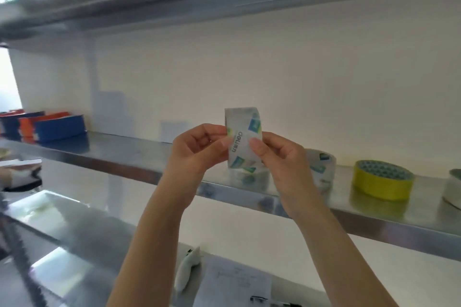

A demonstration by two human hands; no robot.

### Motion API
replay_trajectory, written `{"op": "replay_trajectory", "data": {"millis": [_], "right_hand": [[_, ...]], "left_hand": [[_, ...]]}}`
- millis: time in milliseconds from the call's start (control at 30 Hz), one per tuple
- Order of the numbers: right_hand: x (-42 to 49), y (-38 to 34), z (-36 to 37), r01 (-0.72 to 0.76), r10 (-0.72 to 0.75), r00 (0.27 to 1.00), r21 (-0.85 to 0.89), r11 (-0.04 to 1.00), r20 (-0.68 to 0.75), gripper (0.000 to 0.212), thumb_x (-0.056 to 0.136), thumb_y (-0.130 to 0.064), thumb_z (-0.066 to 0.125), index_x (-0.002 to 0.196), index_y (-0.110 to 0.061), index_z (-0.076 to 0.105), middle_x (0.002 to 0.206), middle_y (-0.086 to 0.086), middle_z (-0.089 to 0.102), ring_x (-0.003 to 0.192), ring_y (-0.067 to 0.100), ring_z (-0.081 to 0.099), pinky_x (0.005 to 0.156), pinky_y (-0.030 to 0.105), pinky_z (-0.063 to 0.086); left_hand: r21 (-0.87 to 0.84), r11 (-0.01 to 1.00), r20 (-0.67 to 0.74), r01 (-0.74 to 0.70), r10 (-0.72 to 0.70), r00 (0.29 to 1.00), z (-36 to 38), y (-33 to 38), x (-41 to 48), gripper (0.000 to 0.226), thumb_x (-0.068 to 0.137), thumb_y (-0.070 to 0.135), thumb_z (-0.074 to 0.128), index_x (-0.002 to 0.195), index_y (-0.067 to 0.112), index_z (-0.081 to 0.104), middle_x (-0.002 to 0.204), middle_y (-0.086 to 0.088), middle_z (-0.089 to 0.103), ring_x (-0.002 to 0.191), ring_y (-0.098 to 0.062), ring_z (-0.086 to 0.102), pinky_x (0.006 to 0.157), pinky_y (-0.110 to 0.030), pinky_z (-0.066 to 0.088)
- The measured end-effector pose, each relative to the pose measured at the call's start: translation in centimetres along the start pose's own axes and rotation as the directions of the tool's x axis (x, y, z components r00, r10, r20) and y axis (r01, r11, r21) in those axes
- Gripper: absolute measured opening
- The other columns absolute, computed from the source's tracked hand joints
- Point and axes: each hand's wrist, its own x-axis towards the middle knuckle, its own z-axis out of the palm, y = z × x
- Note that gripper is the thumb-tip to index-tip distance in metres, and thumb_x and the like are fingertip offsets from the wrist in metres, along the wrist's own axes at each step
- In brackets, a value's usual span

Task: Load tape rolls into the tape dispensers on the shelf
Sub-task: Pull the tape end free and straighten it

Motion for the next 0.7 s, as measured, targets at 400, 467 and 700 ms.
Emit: {"op": "replay_trajectory", "data": {"millis": [400, 467, 700], "right_hand": [[-0.2, 1.4, 8.3, -0.065, 0.015, 0.962, 0.178, 0.982, 0.273, 0.010, 0.089, -0.015, 0.061, 0.092, -0.017, 0.070, 0.088, 0.000, 0.073, 0.082, 0.014, 0.069, 0.069, 0.022, 0.054], [-0.2, 1.5, 10.2, -0.076, 0.016, 0.953, 0.187, 0.979, 0.304, 0.009, 0.089, -0.016, 0.061, 0.090, -0.019, 0.070, 0.088, -0.001, 0.072, 0.081, 0.013, 0.069, 0.066, 0.021, 0.054], [-1.0, 2.8, 18.4, -0.079, -0.005, 0.918, 0.195, 0.978, 0.396, 0.018, 0.090, -0.030, 0.058, 0.103, -0.021, 0.068, 0.105, 0.006, 0.070, 0.096, 0.029, 0.065, 0.090, 0.048, 0.053]], "left_hand": [[0.177, 0.984, -0.254, 0.024, 0.022, 0.967, -6.4, 4.0, -5.1, 0.012, 0.083, 0.011, 0.062, 0.093, 0.005, 0.065, 0.087, -0.004, 0.074, 0.084, -0.023, 0.071, 0.072, -0.031, 0.060], [0.208, 0.978, -0.301, 0.034, 0.031, 0.953, -7.8, 4.7, -5.8, 0.008, 0.087, 0.007, 0.058, 0.092, 0.006, 0.064, 0.086, -0.002, 0.074, 0.083, -0.020, 0.071, 0.071, -0.029, 0.059], [0.278, 0.957, -0.439, 0.087, 0.047, 0.897, -13.8, 7.1, -8.8, 0.012, 0.087, 0.011, 0.059, 0.097, 0.006, 0.064, 0.089, -0.001, 0.074, 0.085, -0.020, 0.072, 0.070, -0.028, 0.057]]}}
